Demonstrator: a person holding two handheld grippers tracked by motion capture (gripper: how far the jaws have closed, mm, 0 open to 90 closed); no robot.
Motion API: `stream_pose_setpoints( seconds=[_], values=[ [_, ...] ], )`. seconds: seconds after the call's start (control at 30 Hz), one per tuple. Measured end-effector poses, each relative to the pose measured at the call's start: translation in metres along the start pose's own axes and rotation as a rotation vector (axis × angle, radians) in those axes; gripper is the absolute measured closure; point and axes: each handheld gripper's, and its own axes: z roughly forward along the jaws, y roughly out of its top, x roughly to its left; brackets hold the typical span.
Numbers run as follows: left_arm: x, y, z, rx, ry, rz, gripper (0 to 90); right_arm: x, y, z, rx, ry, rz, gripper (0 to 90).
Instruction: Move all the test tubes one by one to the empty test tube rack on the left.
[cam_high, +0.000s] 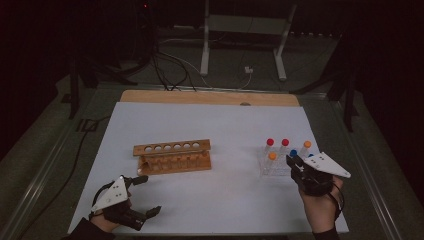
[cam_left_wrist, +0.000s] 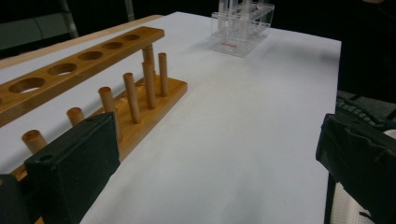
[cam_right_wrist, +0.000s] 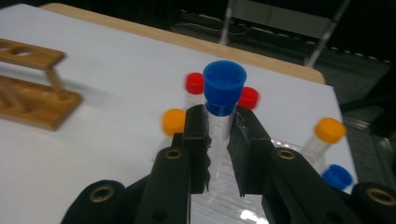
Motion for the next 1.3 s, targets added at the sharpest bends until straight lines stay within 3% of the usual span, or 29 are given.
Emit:
stream_pose_setpoints(
  seconds=[0.1, 0.13, 0.27, 0.37, 0.53, 0.57, 0.63, 0.87, 0.97, 1.13, 1.3],
  values=[
    [-0.001, 0.002, 0.001, 0.007, 0.000, 0.002, 0.4, 0.011, 0.004, -0.003, 0.018, 0.046, -0.039, 76.9],
    [-0.002, 0.002, 0.001, 0.000, -0.011, -0.004, 0.4, 0.011, 0.004, -0.003, 0.018, 0.046, -0.039, 76.9],
    [-0.006, 0.006, 0.004, -0.011, -0.011, 0.000, 0.5, 0.025, 0.003, -0.001, 0.037, 0.133, -0.045, 77.0],
    [-0.008, 0.012, 0.007, -0.018, -0.019, -0.005, 0.5, 0.029, 0.002, 0.003, 0.050, 0.148, -0.061, 76.9],
    [-0.011, 0.027, 0.013, -0.048, -0.054, 0.006, 0.5, 0.036, -0.003, 0.013, 0.067, 0.199, -0.058, 76.9],
    [-0.012, 0.031, 0.014, -0.053, -0.062, 0.003, 0.5, 0.040, -0.005, 0.017, 0.073, 0.226, -0.058, 76.9],
    [-0.013, 0.040, 0.018, -0.044, -0.085, -0.010, 0.5, 0.042, -0.007, 0.018, 0.074, 0.235, -0.064, 76.9],
    [-0.016, 0.074, 0.041, -0.064, -0.140, -0.026, 0.5, 0.053, -0.011, 0.024, 0.079, 0.303, -0.079, 76.8],
    [-0.019, 0.088, 0.054, -0.031, -0.141, -0.011, 0.5, 0.055, -0.011, 0.024, 0.073, 0.321, -0.079, 76.8],
    [-0.023, 0.103, 0.077, -0.023, -0.212, 0.010, 0.5, 0.065, -0.012, 0.025, 0.071, 0.359, -0.101, 76.8],
    [-0.025, 0.113, 0.099, -0.004, -0.252, 0.015, 0.6, 0.072, -0.013, 0.025, 0.066, 0.389, -0.119, 76.9]
  ],
)
